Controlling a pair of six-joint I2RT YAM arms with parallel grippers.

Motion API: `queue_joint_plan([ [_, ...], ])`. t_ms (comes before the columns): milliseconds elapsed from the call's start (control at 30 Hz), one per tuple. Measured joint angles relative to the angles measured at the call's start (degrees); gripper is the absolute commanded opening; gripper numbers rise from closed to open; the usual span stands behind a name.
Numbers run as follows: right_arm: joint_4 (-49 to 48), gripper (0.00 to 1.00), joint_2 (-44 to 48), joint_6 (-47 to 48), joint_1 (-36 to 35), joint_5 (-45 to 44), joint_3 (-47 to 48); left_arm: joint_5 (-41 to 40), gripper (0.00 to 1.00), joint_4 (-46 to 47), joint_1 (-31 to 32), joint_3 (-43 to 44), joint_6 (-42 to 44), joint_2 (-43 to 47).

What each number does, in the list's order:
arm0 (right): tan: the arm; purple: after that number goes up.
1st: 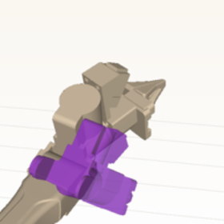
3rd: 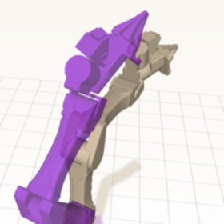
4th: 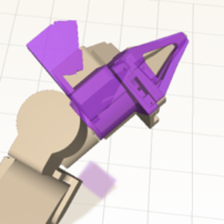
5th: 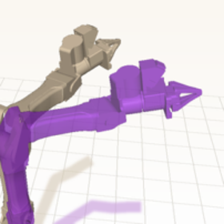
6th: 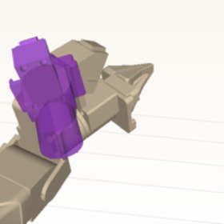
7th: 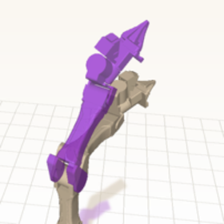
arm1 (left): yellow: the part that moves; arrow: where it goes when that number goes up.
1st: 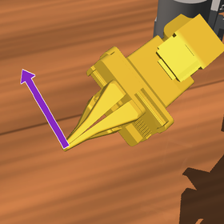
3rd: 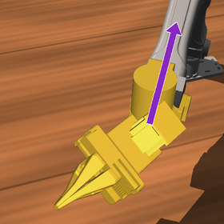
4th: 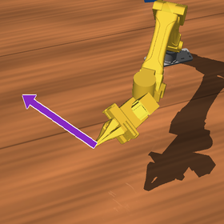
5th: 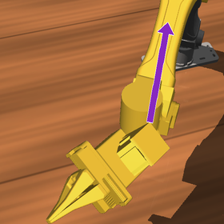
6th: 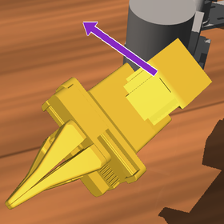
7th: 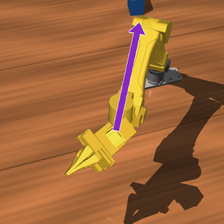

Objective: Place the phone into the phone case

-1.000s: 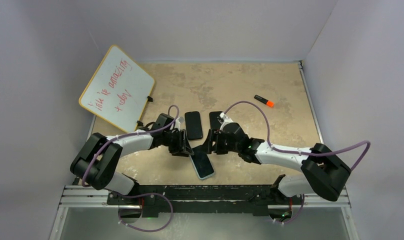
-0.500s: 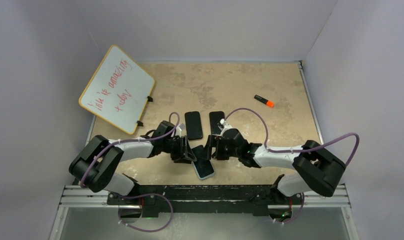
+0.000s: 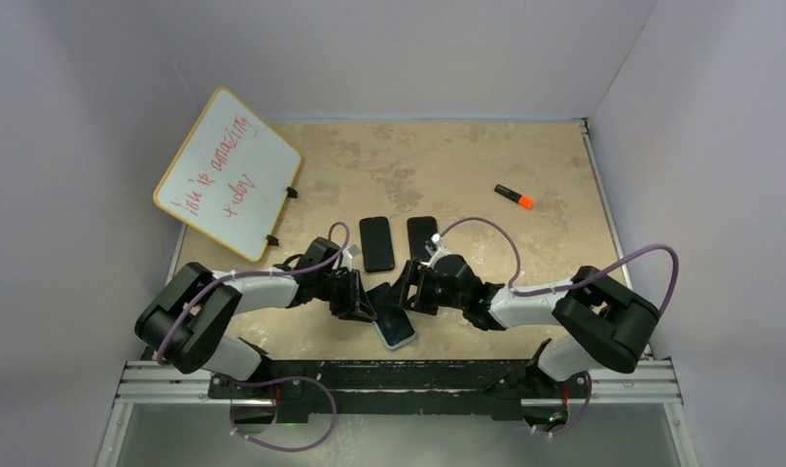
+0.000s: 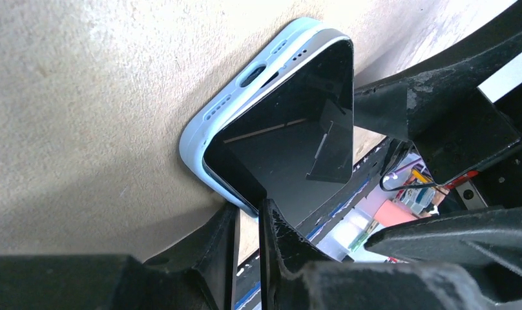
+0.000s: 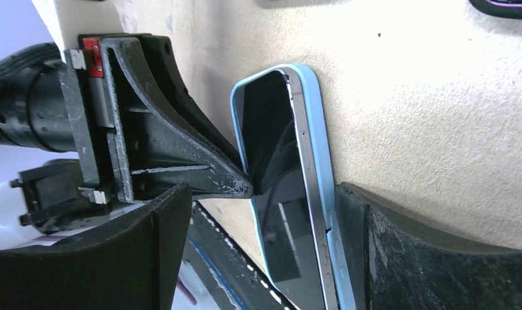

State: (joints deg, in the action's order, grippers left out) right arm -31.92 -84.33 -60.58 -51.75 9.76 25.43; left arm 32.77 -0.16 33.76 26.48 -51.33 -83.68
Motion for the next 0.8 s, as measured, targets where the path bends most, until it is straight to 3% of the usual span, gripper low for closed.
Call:
queue_joint_plan([
  [200,-11.50,0.79,-0.46,-6.60,0.76,0.28,-5.68,0.39,0.12,-0.46,-0.44,-0.07,0.17,0.26],
  [600,-22.12,0.78,-0.81,-12.20,0.37,5.84,-6.38,-0.48,0.22,-6.84,-1.51,-0.72,3.13,4.74],
  [800,-21.57,0.68,-1.66,-12.28,0.11,7.85,-4.57,-1.79,0.22,-8.94,-1.49,-0.72,3.96,6.16],
])
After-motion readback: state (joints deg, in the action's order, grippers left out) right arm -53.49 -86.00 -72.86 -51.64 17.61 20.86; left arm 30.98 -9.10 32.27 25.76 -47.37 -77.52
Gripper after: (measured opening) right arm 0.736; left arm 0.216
